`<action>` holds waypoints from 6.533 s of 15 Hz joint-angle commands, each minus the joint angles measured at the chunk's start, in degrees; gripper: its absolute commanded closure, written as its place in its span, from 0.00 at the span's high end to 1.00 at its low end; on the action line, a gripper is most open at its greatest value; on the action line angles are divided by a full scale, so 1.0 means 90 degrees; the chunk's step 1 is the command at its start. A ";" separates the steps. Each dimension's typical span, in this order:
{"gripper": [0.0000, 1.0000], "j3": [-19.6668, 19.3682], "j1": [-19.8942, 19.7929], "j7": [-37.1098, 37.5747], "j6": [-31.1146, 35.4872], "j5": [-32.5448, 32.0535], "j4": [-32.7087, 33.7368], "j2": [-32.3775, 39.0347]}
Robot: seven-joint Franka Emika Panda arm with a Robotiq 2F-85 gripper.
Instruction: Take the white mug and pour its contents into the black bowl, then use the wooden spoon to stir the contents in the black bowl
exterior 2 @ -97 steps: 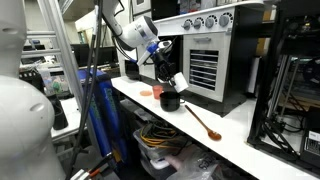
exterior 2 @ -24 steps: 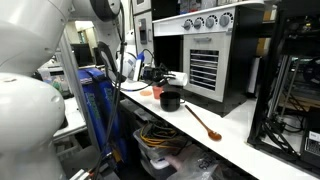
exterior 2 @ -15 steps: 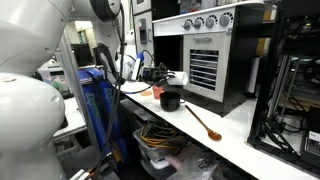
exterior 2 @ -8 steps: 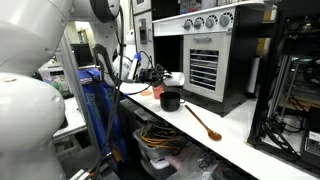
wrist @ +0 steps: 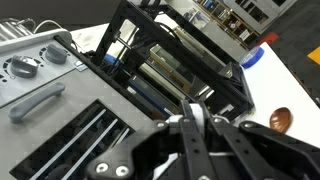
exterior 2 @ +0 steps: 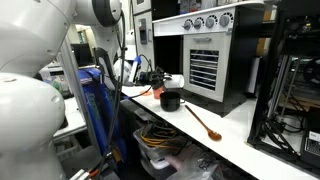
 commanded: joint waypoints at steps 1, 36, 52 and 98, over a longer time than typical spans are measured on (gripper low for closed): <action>0.02 0.0049 -0.0106 -0.0252 -0.0018 -0.0269 0.0171 0.0153; 0.02 0.0021 0.0001 -0.0872 -0.0088 -0.1306 0.0247 0.0628; 0.02 -0.0134 -0.0077 -0.1446 -0.0091 -0.2033 0.0133 0.0565; 0.02 0.0056 -0.0234 -0.2024 -0.0694 -0.2201 -0.0330 0.0091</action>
